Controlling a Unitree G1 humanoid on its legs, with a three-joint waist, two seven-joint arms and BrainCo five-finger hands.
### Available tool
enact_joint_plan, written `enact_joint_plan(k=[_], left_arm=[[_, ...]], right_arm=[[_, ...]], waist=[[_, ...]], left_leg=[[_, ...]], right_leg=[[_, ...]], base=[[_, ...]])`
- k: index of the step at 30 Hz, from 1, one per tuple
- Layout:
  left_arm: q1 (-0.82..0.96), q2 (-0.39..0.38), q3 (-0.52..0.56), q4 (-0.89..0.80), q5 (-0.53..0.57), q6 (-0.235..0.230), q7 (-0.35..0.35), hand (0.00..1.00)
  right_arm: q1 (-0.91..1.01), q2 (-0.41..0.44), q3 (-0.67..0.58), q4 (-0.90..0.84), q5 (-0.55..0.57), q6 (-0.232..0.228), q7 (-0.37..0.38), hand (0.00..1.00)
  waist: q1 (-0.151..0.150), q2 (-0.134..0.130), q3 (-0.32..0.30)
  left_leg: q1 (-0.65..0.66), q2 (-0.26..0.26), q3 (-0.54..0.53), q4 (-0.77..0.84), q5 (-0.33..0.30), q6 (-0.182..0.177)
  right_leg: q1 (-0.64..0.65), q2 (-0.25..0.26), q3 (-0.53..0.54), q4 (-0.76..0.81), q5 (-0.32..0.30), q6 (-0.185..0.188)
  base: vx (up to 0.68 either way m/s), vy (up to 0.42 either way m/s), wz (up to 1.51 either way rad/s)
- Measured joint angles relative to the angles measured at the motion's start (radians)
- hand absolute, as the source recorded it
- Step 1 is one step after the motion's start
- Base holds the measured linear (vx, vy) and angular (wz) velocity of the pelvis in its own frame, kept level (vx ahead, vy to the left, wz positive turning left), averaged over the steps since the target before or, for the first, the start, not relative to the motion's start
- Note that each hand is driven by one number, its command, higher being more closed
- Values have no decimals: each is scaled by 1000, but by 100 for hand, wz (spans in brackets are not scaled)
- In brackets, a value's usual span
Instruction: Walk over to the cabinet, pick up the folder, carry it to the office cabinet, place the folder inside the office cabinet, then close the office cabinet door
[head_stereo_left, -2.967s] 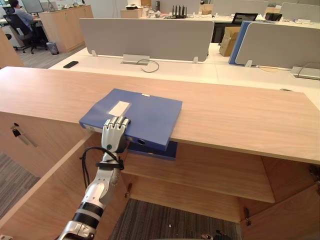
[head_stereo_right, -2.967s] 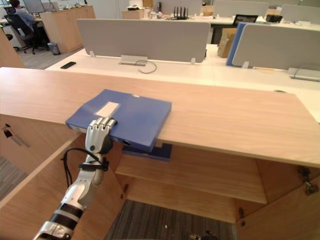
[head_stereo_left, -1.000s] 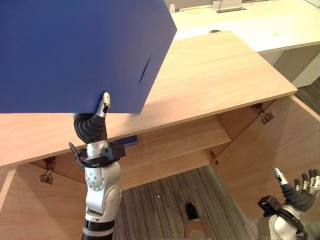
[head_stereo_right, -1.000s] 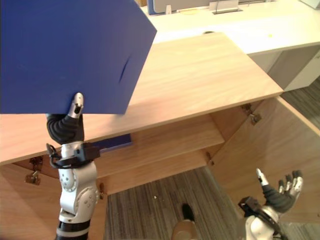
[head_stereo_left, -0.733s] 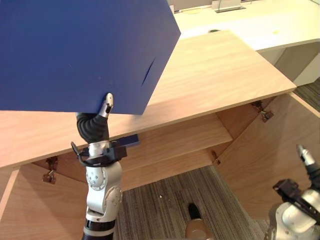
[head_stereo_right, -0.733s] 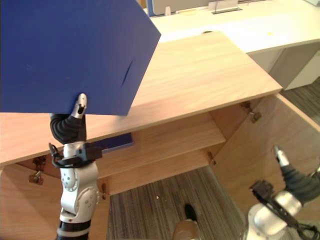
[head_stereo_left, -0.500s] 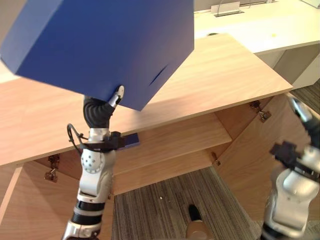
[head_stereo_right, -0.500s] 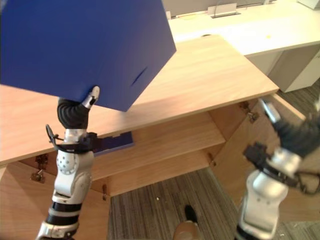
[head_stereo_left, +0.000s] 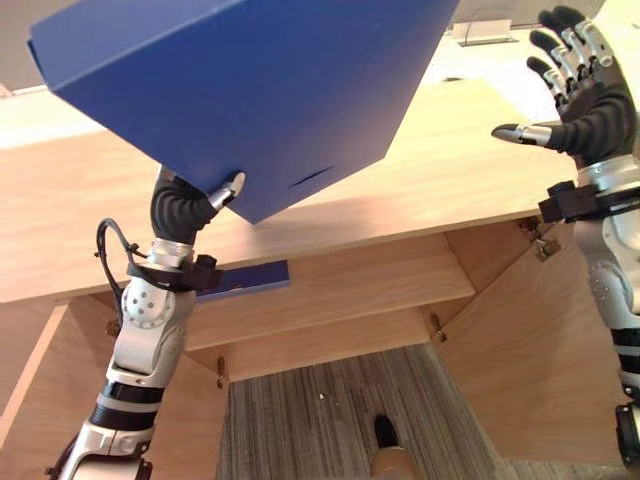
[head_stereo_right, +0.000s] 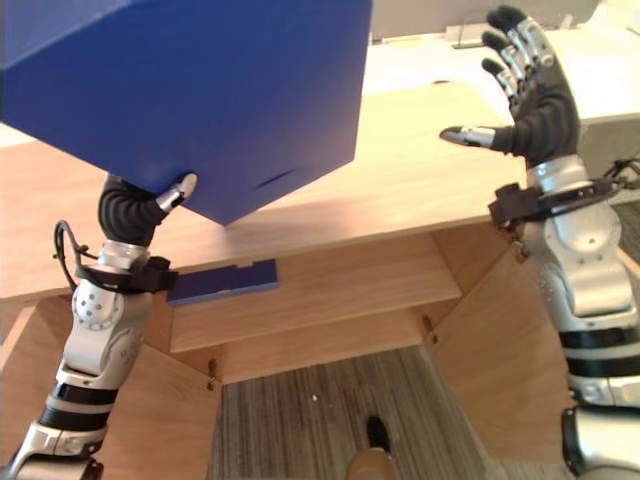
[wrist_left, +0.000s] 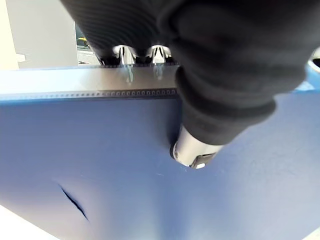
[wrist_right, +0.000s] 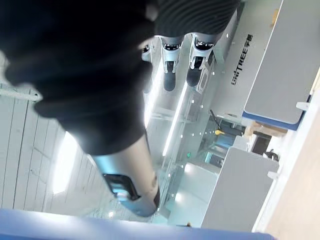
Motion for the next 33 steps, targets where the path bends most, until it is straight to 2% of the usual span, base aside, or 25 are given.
enact_joint_plan(k=[3, 9, 13, 17, 24, 33], left_arm=[[-5, 20, -12, 22, -18, -8, -6, 100], [-48, 47, -90, 59, -22, -23, -11, 100], [-73, 50, -121, 74, -51, -24, -25, 100], [-82, 53, -132, 75, -96, -24, -39, 100], [-93, 52, -151, 75, -183, -25, -64, 100], [-92, 27, -153, 76, -213, -10, -64, 100]], right_arm=[[-34, -27, 79, 37, 95, 7, 44, 0], [-85, -48, 260, 46, 313, 44, 144, 0], [-118, -48, 343, 46, 393, 77, 188, 0], [-174, -48, 374, 52, 413, 86, 198, 0], [-325, -30, 439, 173, 439, 92, 201, 0], [-442, 70, 448, 315, 437, 90, 184, 0]], waist=[[0, -20, -21], [26, -39, -34], [36, -42, -34], [41, -46, -34], [59, -65, -39], [70, -73, -44]], left_leg=[[-15, 0, -14, 5, 1, 2], [-31, 1, -36, 18, 3, 6], [-36, 0, -44, 17, 8, 8], [-42, 0, -48, 17, 10, 9], [-49, 0, -53, 17, 13, 10], [-53, 0, -71, 16, 15, 13]], right_leg=[[2, -4, -13, -12, 8, -2], [17, -12, -35, -37, 20, -10], [18, -14, -45, -40, 23, -13], [18, -14, -49, -45, 25, -16], [24, -15, -56, -66, 37, -20], [34, -18, -79, -68, 39, -22]], base=[[-21, -5, 11], [-35, -3, 9], [-27, -1, 7], [-8, 0, 2], [-3, 0, 1], [-16, 0, 6]])
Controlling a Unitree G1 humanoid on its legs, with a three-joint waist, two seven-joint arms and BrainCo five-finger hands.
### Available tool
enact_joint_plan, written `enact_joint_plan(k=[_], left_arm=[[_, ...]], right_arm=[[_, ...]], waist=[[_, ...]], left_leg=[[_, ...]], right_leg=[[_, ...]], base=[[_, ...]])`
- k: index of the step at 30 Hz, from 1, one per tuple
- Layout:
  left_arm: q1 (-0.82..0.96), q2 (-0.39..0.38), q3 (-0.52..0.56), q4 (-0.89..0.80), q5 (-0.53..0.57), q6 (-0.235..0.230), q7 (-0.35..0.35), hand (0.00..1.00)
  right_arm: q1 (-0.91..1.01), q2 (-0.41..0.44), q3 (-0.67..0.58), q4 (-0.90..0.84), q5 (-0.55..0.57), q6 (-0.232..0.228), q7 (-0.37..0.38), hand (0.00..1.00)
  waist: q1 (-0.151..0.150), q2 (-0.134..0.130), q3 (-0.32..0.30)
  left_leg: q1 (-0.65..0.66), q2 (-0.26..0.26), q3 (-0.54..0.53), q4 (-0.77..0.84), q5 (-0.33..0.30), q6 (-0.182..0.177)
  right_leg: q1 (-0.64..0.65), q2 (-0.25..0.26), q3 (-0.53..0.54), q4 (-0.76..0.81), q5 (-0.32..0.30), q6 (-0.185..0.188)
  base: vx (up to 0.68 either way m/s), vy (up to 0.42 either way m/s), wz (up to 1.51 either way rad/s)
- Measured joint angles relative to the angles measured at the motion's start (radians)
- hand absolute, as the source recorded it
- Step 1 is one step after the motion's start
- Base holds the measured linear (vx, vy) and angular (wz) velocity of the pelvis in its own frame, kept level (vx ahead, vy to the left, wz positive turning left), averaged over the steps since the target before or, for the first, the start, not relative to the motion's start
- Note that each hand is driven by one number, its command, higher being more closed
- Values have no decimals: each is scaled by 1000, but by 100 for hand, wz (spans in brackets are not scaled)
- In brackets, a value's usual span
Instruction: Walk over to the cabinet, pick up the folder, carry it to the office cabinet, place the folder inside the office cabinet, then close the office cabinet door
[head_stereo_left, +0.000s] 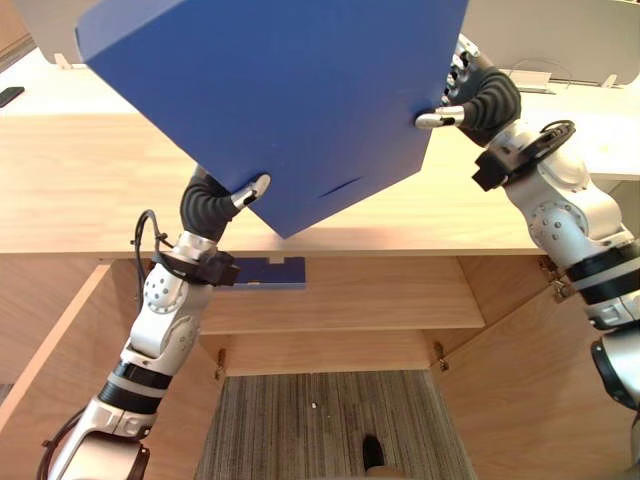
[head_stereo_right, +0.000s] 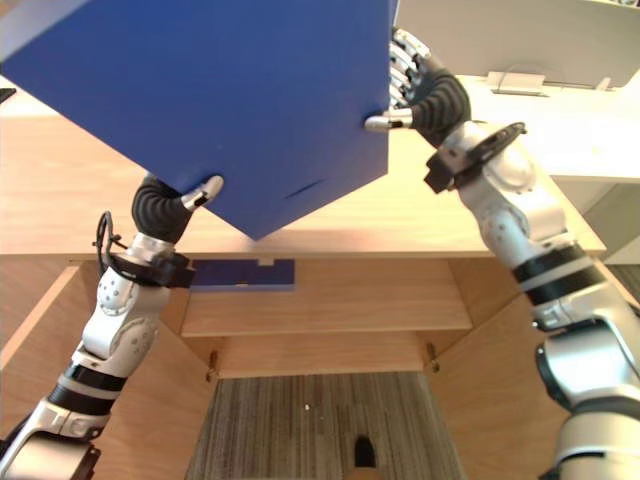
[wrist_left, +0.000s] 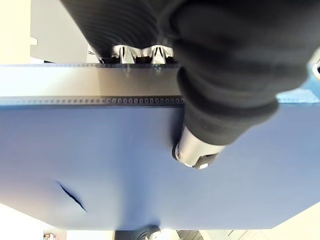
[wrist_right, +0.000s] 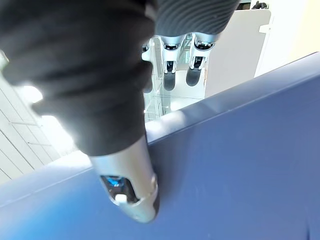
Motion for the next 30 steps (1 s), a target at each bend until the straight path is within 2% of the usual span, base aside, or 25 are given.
enact_joint_plan(k=[7, 11, 13, 19, 20, 24, 30], left_arm=[[0, -43, 2, 19, -21, -2, 1, 100], [0, -60, 3, 19, -27, -13, 2, 100], [0, -63, 3, 23, -24, -17, 7, 100], [-9, -34, 1, 46, 4, -15, 8, 100], [-9, -32, 1, 50, 5, -15, 8, 100], [-9, -30, 0, 67, 9, -13, 8, 100], [-9, -29, -2, 76, 2, -14, 8, 100]], right_arm=[[-41, 60, 5, 31, -2, -1, -5, 0], [-59, 71, 73, 21, -3, 19, 11, 0], [-60, 64, 148, 21, -7, 54, 15, 0], [-60, 41, 247, 21, -9, 98, 26, 0], [-60, 38, 255, 21, -5, 103, 26, 100], [-60, 17, 303, 14, 4, 133, 36, 100], [-57, -21, 335, -22, 7, 139, 48, 100]], waist=[[5, 0, 0], [6, -4, -2], [9, -8, -2], [9, -12, -5], [9, -13, -5], [11, -16, -5], [18, -32, -15]], left_leg=[[-3, 0, -1, -1, 2, 0], [-12, 0, -4, -1, 4, 0], [-13, 0, -5, 0, 5, 0], [-13, 2, -8, 3, 5, 0], [-13, 2, -9, 3, 5, 0], [-19, 5, -19, 5, 8, -2], [-32, 16, -24, 16, 10, -4]], right_leg=[[-3, 0, -1, 0, 0, 0], [-10, 0, -3, -1, 2, -2], [-10, 0, -4, -1, 3, -4], [-6, 0, -7, -5, 6, -6], [-3, 0, -8, -8, 7, -6], [1, 0, -22, -12, 9, -8], [2, 8, -27, -26, 19, -14]], base=[[0, 0, 0], [0, 0, 0], [0, 0, 0], [-16, -3, 1], [-34, -7, 5], [-35, -10, 6], [-22, -11, 2]])
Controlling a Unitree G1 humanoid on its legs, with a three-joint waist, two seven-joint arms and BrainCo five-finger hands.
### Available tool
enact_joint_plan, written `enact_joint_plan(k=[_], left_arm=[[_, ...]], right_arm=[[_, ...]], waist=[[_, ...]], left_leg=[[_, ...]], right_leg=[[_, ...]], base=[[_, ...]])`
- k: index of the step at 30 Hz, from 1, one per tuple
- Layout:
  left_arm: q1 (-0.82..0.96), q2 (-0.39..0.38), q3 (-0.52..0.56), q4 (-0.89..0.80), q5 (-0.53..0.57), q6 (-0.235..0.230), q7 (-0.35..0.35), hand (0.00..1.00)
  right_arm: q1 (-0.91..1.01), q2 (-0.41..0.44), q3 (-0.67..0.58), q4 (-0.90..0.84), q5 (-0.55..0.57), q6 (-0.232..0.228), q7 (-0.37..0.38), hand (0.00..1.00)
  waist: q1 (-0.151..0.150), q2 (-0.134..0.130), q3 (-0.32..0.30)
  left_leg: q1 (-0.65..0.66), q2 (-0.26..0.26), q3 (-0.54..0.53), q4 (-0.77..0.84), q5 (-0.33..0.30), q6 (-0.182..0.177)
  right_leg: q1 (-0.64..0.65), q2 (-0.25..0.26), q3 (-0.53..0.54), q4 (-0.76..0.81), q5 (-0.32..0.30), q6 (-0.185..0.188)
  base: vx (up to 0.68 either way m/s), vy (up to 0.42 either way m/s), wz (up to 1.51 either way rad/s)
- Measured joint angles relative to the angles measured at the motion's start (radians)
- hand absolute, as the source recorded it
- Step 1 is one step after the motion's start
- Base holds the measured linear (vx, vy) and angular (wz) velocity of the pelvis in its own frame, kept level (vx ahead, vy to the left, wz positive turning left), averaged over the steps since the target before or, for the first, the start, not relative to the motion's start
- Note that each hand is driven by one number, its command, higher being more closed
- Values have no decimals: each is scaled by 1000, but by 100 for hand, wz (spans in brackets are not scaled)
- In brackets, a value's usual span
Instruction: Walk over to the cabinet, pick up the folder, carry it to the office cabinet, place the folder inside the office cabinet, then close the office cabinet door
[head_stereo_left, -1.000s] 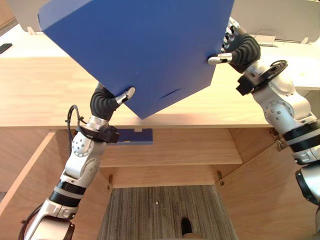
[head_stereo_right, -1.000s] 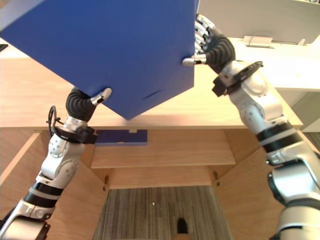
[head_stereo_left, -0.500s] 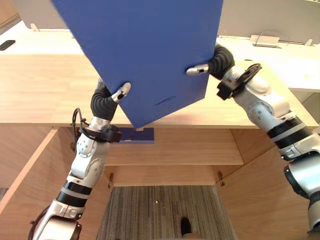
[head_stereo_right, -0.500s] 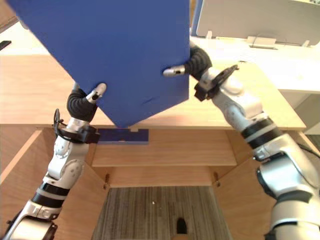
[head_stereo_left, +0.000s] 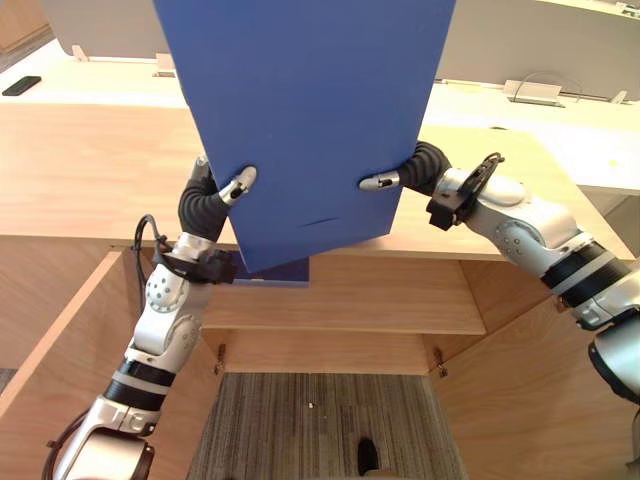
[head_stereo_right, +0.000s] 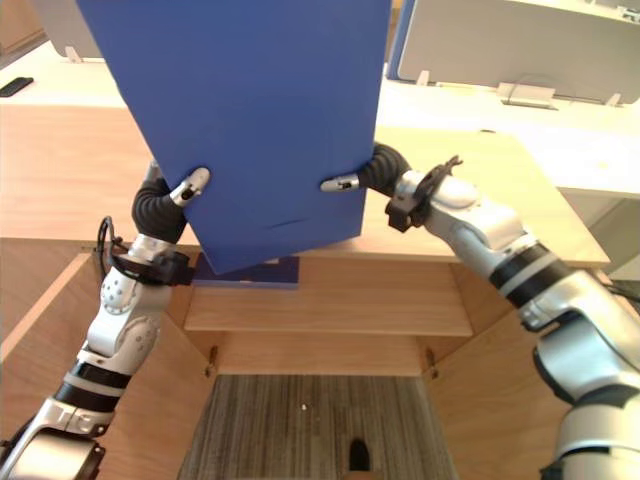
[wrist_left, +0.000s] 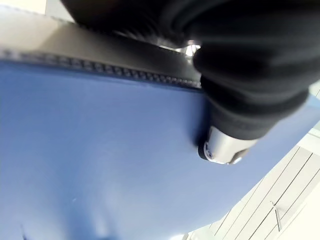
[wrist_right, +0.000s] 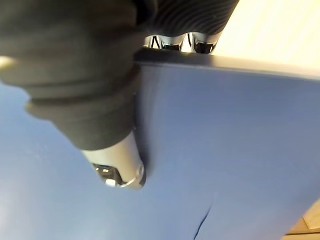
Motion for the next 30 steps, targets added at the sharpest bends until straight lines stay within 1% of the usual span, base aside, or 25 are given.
enact_joint_plan(k=[3, 5, 6, 9, 11, 12, 14, 15, 16, 17, 18, 19, 20, 21, 22, 23, 24, 26, 27, 28, 30], left_arm=[[2, -4, -17, 1, -7, 1, 0, 100], [4, -4, -25, 1, -11, 1, 0, 100], [5, -5, -35, 1, -25, 1, 0, 0], [23, -23, -37, 2, -33, 1, 0, 0], [32, -39, -37, 14, -46, 0, 1, 0], [54, -36, -37, 17, -51, 0, 1, 0], [95, -8, -57, 18, -73, 1, -4, 0], [130, 28, -93, 21, -77, 7, -17, 0], [165, 65, -123, 11, -76, 9, -54, 0], [180, 77, -129, -1, -77, 10, -71, 0], [212, 105, -152, -11, -76, 18, -95, 0], [253, 131, -187, -15, -64, 35, -134, 0], [274, 143, -209, -14, -55, 49, -153, 0], [315, 149, -254, -6, -24, 81, -182, 0], [330, 147, -278, 6, 4, 101, -192, 0], [354, 114, -322, 50, 69, 139, -209, 0], [372, 79, -332, 90, 117, 157, -216, 0], [379, -6, -338, 196, 211, 181, -221, 0], [376, -35, -334, 237, 241, 184, -221, 0], [375, -70, -317, 281, 269, 186, -221, 0], [373, -107, -288, 331, 326, 188, -215, 0]], right_arm=[[28, -3, -15, -7, 5, -3, -1, 100], [54, -2, -27, -19, 17, -14, -4, 100], [80, 1, -53, -30, 16, -15, -6, 100], [125, 30, -102, -37, 11, -29, -18, 100], [149, 50, -124, -37, 2, -31, -24, 100], [158, 73, -144, -39, -10, -31, -28, 100], [169, 75, -162, -74, -43, -32, -39, 100], [172, 61, -173, -103, -91, -37, -41, 100], [173, 28, -173, -142, -134, -38, -39, 100], [173, 11, -174, -165, -145, -43, -36, 100], [173, -17, -181, -222, -199, -55, -36, 100], [173, -51, -183, -289, -269, -71, -34, 100], [173, -65, -183, -323, -304, -75, -30, 100], [173, -76, -184, -387, -362, -79, -19, 100], [175, -80, -187, -416, -392, -84, -13, 100], [196, -62, -212, -486, -446, -107, 1, 100], [206, -42, -228, -540, -485, -133, 5, 100], [220, -9, -254, -627, -562, -193, 9, 100], [230, 1, -263, -643, -584, -211, 9, 100], [244, 3, -265, -654, -606, -226, 9, 100], [277, 7, -277, -652, -656, -229, 10, 100]], waist=[[5, -2, 0], [6, -2, 0], [8, -2, 0], [7, -2, 0], [6, -2, 0], [-1, -2, 0], [-12, -2, 0], [-19, -2, 0], [-25, -2, 0], [-27, -1, -1], [-29, 3, -4], [-35, 4, -4], [-38, 4, -4], [-44, 4, -4], [-47, 4, -4], [-47, 5, -4], [-49, 5, -5], [-47, 6, -5], [-47, 8, -7], [-45, 8, -8], [-42, 8, -8]], left_leg=[[0, 1, 0, 0, 1, -1], [0, 1, 0, 0, 1, -1], [0, 2, 0, 0, 1, -1], [0, 2, 0, 0, 2, -2], [0, 2, 0, 0, 2, -2], [1, 2, 1, 0, 2, -2], [0, 2, 2, 0, 2, -2], [1, 2, 3, -1, 2, -2], [2, 2, 5, -2, 1, -2], [3, 1, 6, -3, 2, -2], [5, 1, 11, -4, 2, -2], [5, 1, 16, -6, 2, -2], [5, 1, 18, -7, 2, -2], [9, 0, 22, -10, 2, -2], [14, -1, 27, -12, 2, -2], [22, -3, 37, -19, 2, -3], [22, -3, 46, -21, 2, -4], [19, -5, 56, -30, 10, -5], [22, -5, 56, -39, 18, -6], [24, -5, 56, -49, 24, -6], [24, -5, 54, -53, 29, -5]], right_leg=[[0, 1, 0, 0, 1, -1], [0, 1, -1, 0, 1, -1], [0, 2, -1, 0, 1, -1], [0, 2, 0, 0, 1, -1], [-1, 2, 0, 0, 1, -1], [-1, 2, 0, 0, 1, -1], [-3, 3, 0, 0, 1, -1], [-4, 3, 0, 0, 1, -1], [-5, 4, 1, 0, 1, -1], [-5, 4, 2, 2, 1, -1], [-8, 5, 4, 6, 1, -1], [-16, 6, 7, 13, 1, -1], [-19, 7, 8, 16, 1, -1], [-22, 7, 10, 21, 1, -1], [-22, 8, 13, 22, 1, -1], [-24, 9, 24, 23, 1, 0], [-32, 11, 30, 27, 1, 0], [-48, 12, 32, 28, 1, 0], [-48, 15, 31, 29, 1, 0], [-49, 18, 31, 30, 1, 0], [-52, 18, 31, 34, 1, 0]], base=[[-10, -5, 0], [0, 0, 0], [0, 0, 0], [0, 0, 0], [0, 0, 0], [0, 0, 0], [0, 0, 0], [-9, -10, -3], [-9, -9, -3], [-7, -7, -6], [-3, -3, -9], [-1, -1, -11], [-6, -1, -11], [-11, -2, -10], [-24, -3, -18], [-34, -5, -21], [-37, -8, -26], [-44, -21, -15], [-51, -30, -2], [-41, -24, 3], [-49, -19, 2]])
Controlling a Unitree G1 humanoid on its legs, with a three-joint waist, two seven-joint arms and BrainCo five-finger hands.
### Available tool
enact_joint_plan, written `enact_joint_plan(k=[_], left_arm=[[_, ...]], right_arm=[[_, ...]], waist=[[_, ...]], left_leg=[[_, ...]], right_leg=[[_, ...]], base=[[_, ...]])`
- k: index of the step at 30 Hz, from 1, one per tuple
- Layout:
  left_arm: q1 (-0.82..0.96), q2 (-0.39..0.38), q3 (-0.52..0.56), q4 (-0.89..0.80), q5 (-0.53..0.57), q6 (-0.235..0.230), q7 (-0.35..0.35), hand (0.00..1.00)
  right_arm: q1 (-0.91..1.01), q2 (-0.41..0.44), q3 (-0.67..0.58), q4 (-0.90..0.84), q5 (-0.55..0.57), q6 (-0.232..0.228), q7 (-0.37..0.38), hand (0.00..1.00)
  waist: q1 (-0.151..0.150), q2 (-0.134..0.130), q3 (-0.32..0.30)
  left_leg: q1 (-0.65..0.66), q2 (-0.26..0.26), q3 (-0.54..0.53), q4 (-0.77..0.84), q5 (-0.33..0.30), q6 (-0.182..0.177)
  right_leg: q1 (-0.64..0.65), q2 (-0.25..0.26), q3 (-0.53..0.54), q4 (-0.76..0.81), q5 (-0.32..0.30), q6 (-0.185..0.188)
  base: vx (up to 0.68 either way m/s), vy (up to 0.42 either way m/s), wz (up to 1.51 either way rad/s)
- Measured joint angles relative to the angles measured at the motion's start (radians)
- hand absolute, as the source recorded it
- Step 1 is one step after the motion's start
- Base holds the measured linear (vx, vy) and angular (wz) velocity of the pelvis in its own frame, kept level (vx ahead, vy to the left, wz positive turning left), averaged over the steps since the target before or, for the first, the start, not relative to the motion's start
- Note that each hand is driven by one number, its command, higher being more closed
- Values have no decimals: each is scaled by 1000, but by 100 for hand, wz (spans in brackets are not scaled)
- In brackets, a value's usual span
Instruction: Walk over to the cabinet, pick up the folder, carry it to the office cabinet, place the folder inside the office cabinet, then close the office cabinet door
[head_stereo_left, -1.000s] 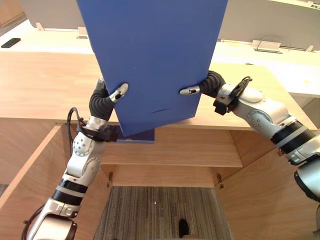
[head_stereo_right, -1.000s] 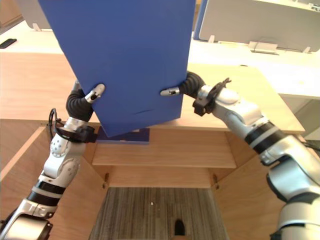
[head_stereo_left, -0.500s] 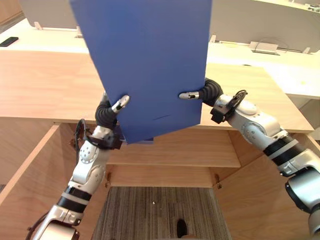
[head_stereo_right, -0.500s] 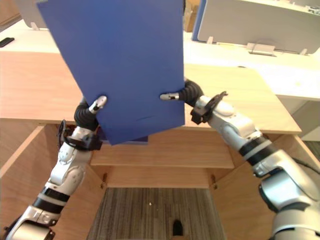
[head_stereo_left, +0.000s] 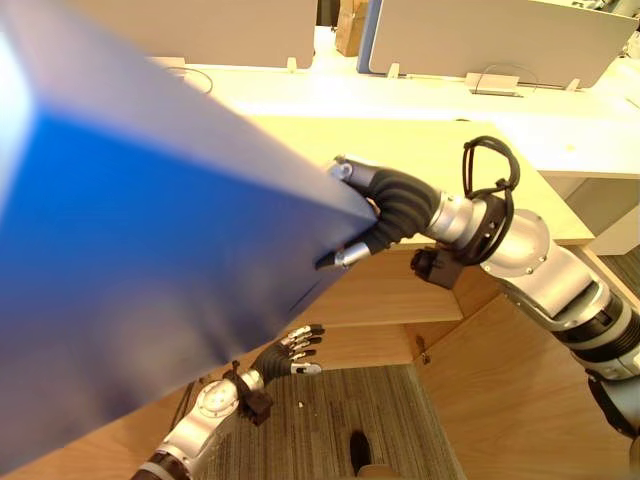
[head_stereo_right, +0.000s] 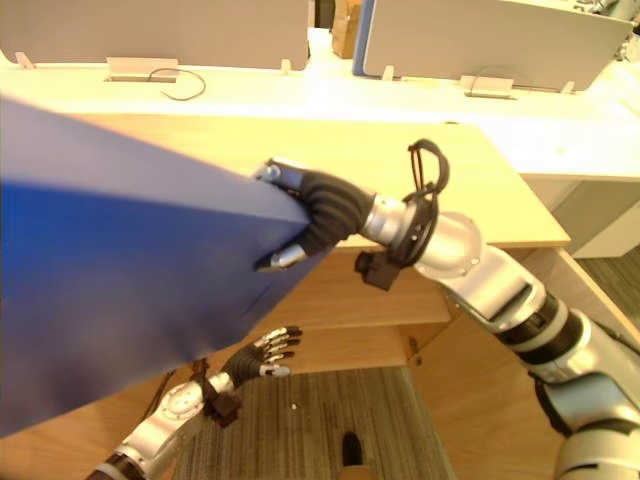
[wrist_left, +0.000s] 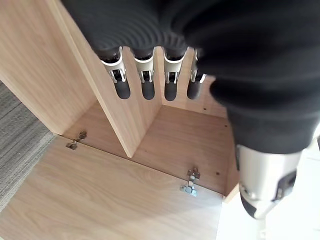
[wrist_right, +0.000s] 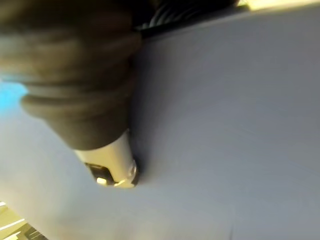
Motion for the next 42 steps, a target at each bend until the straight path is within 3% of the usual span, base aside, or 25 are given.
enact_joint_plan(k=[3, 11, 18, 25, 31, 37, 42], left_arm=[[0, -27, 31, 62, 72, 6, 3, 0], [2, -78, 84, 189, 122, 10, 23, 0], [2, -134, 173, 363, 267, 22, 78, 0], [44, -156, 317, 581, 436, 53, 167, 0], [73, -160, 437, 697, 561, 79, 221, 0], [74, -170, 490, 730, 629, 89, 236, 0], [62, -195, 481, 728, 635, 85, 236, 0]], right_arm=[[45, 3, -2, 21, -56, 8, 16, 100], [107, 20, 9, 33, -80, 15, 46, 100], [341, 106, 129, 58, -368, 10, 46, 100], [500, 189, 179, 268, -666, -3, 6, 100], [579, 202, 192, 389, -775, -29, 10, 100], [629, 302, 150, 635, -815, -46, 31, 100], [621, 431, -80, 958, -838, 67, -11, 100]], waist=[[3, 2, -3], [5, 2, -11], [28, 0, -24], [34, 1, -23], [41, 6, -13], [47, 30, 17], [59, 52, 38]], left_leg=[[0, 1, 0, 0, 0, 0], [-1, 2, 3, 0, 0, 0], [0, 3, 7, 1, -2, -2], [16, 3, 28, 5, -14, -11], [17, 5, 28, 14, -16, -9], [15, 7, 1, 26, -21, -9], [13, 3, -53, 26, -26, -15]], right_leg=[[-2, 0, 1, 1, 0, 0], [-2, 2, 3, -6, 1, -2], [-3, 4, 9, -8, 2, -2], [-3, 7, 32, -8, 3, -4], [2, 8, 32, -13, 3, -3], [17, 2, 9, -19, 3, -3], [48, -8, -33, -34, 2, -2]], base=[[-44, -17, -1], [-10, -5, 0], [-11, -5, -1], [-39, -14, -9], [-5, -3, 0], [-23, -11, 9], [-33, -8, 21]])
